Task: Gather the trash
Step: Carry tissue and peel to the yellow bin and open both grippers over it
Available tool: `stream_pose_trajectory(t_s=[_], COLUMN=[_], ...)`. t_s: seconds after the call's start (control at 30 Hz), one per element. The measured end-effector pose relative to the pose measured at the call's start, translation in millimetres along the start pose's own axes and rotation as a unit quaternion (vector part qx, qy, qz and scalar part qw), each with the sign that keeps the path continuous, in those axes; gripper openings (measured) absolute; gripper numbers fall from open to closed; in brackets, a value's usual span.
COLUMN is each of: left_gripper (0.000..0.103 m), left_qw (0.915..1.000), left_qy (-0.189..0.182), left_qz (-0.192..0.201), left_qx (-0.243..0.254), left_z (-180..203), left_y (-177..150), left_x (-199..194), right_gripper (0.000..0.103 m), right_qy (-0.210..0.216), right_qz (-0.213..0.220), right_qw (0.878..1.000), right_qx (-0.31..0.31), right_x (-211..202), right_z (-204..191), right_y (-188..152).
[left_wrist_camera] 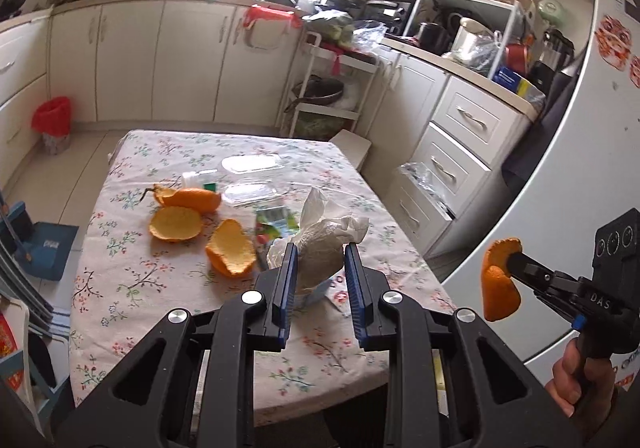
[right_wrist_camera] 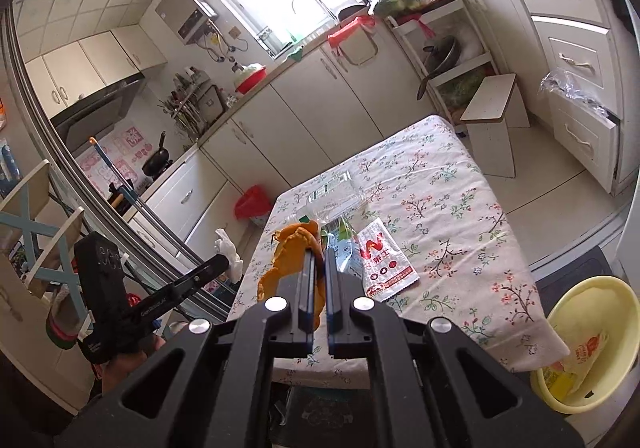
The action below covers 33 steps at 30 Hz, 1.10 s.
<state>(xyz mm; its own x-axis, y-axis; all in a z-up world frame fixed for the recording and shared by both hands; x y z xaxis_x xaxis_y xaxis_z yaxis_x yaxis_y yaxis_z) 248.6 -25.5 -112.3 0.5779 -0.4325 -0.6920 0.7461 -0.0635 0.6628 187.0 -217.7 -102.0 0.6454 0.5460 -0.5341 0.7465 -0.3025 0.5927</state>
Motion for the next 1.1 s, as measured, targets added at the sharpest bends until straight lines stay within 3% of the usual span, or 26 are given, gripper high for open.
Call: stream_pose_trajectory(t_s=[0.3, 0.57, 0.83, 1.1], left_gripper=[0.022, 0.022, 0.022, 0.022], left_qw=[0.998, 0.9933, 0.9791, 0.9591], left_qy=[-0.014, -0.056, -0.145, -0.179], left_qz=[0.004, -0.02, -0.079, -0.156], left_qx=[0.062, 0.099, 0.118, 0.154], left_z=[68.0, 131.5, 201.7, 267.4], left_y=[-1.8, -13.4, -48.8, -84.4], left_x=[-11.5, 3.4, 65.9, 142.9], right_gripper=[0.005, 0.005, 0.005, 0.005], right_qy=[-0.011, -0.052, -0.149, -0.216], right_qz=[0.034, 0.063, 0.078, 0.062], right_qw=[0.999, 0.996, 0.985, 0.969], right_qx=[0.008, 0.026, 0.047, 0.101], right_x=[-42.4, -79.1, -103.7, -108.6], right_z=[13.8, 50.2, 116.1, 193.3], right_y=[-2.1, -7.1, -21.7, -43.7])
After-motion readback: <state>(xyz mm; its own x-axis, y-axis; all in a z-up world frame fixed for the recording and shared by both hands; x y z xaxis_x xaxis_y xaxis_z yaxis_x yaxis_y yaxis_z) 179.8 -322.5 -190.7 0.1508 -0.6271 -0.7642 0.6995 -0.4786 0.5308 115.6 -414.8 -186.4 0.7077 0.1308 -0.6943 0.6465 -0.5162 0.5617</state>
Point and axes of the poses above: each gripper's, at about its wrist camera, not at the fingertips, and x roughly the way its jaws point, z to its right, y to its top, the point moved 9 cm from there along x, roughly the way its jaws point, and after that the axes turned 10 degrees about -z, right-handed, at the moved point
